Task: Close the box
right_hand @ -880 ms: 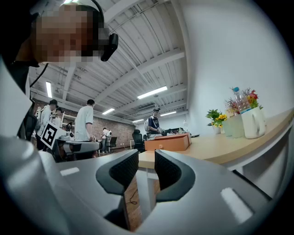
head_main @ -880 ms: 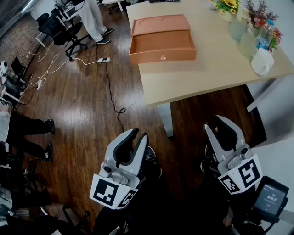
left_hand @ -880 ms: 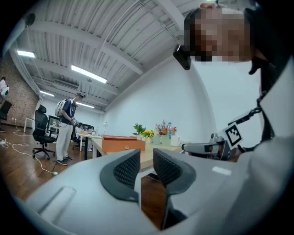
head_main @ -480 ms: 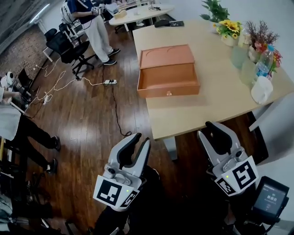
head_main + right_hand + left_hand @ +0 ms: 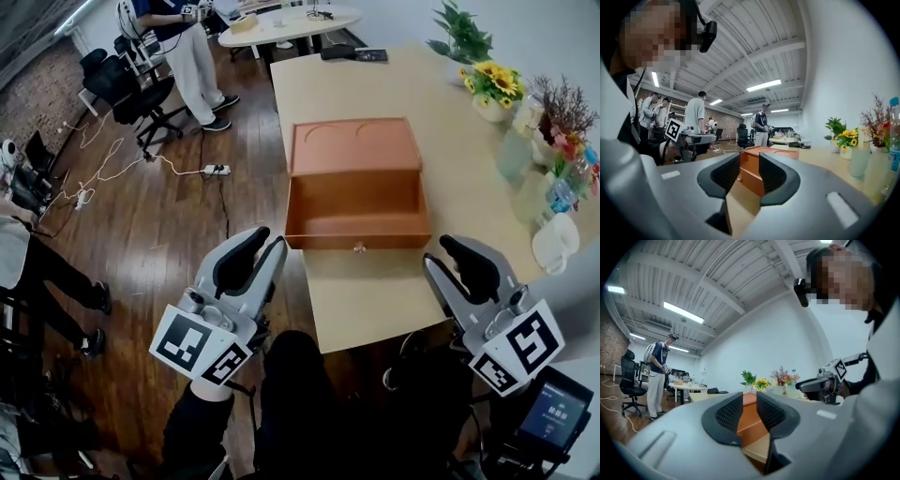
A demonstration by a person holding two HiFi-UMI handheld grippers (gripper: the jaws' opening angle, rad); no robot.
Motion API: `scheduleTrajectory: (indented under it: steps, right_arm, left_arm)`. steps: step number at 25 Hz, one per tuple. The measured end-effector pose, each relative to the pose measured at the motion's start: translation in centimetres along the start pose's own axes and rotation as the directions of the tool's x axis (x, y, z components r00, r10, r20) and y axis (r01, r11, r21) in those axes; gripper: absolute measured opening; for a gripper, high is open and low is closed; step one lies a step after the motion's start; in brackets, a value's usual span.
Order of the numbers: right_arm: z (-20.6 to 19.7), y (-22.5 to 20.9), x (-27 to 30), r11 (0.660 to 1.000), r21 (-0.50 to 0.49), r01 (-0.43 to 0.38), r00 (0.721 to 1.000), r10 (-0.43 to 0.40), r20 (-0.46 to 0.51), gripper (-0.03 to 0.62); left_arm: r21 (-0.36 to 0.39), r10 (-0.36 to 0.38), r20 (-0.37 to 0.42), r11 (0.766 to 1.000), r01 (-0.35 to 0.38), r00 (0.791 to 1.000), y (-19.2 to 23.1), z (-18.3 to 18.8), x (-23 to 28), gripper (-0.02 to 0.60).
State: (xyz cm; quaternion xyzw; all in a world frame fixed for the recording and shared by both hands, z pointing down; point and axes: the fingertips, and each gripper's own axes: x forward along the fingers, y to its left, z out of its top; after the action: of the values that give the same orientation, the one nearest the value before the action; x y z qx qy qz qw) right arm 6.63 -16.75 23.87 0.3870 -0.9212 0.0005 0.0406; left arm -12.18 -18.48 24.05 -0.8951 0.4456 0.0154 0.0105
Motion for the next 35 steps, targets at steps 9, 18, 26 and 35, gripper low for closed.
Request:
scheduleTrajectory:
  steps: [9, 18, 26, 35]
  right_arm:
    - [-2.9, -2.8, 1.6, 0.977, -0.167, -0.135, 0.969, 0.095, -0.229, 0.127]
    - [-5.7, -0.2, 4.7, 0.702, -0.531, -0.475, 0.803, 0.099, -0.588, 0.091]
    - [-8.9, -0.3, 6.6, 0.581, -0.49, -0.65, 0.609, 0.011, -0.793, 0.045]
    - [-9.4, -2.1, 7.9, 0.639, -0.445, -0.627, 0.584, 0.008, -0.812, 0.023]
  left_arm:
    - [0.03, 0.033, -0.238, 0.999, -0.026, 0.971, 7.4, -1.3, 7.6, 0.083]
    - [-0.066, -0.074, -0.492, 0.997, 0.048, 0.867, 13.3, -4.5, 13.2, 0.115]
    - [-0.163, -0.184, -0.635, 0.981, 0.103, 0.75, 13.2, -6.3, 16.0, 0.129]
    - [-0.098, -0.164, -0.683, 0.986, 0.133, 0.712, 12.4, -7.3, 16.4, 0.121]
